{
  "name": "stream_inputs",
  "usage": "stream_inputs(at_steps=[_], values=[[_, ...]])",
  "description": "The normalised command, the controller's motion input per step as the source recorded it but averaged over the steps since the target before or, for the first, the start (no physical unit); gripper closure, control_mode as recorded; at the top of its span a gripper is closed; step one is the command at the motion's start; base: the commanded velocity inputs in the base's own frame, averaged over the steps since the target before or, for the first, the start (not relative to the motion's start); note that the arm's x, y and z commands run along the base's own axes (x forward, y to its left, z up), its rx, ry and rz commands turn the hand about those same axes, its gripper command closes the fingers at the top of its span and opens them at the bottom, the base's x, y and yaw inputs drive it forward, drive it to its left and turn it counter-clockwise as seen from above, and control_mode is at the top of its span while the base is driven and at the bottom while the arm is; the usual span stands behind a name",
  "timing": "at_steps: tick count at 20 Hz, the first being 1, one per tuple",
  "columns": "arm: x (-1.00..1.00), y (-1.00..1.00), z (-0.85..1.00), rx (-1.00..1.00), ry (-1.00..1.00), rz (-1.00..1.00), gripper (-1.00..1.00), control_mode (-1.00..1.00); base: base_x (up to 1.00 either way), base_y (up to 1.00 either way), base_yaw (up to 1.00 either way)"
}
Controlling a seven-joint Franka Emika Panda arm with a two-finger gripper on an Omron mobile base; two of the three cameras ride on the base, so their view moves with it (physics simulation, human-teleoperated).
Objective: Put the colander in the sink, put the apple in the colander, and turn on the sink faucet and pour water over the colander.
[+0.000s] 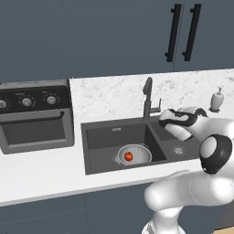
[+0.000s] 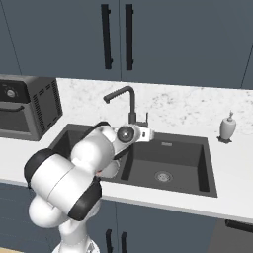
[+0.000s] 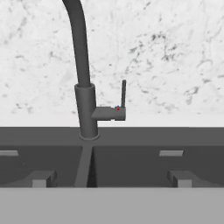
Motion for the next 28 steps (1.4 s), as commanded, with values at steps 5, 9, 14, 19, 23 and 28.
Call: stream_inputs(at_steps=[5, 9, 14, 19, 23, 28], values=[[0.22, -0.02, -0.06, 0.00, 0.00, 0.00, -1.00, -1.00, 0.00, 0.00, 0.00], [0.28, -0.02, 0.00, 0.00, 0.00, 0.00, -1.00, -1.00, 0.00, 0.00, 0.00], [0.34, 0.00, 0.00, 0.00, 0.00, 0.00, -1.00, -1.00, 0.00, 0.00, 0.00], [0.40, 0.00, 0.00, 0.00, 0.00, 0.00, -1.00, -1.00, 0.00, 0.00, 0.00], [0.36, -0.02, 0.00, 0.00, 0.00, 0.00, -1.00, -1.00, 0.00, 0.00, 0.00], [0.26, -0.11, 0.00, 0.00, 0.00, 0.00, -1.00, -1.00, 0.00, 0.00, 0.00]])
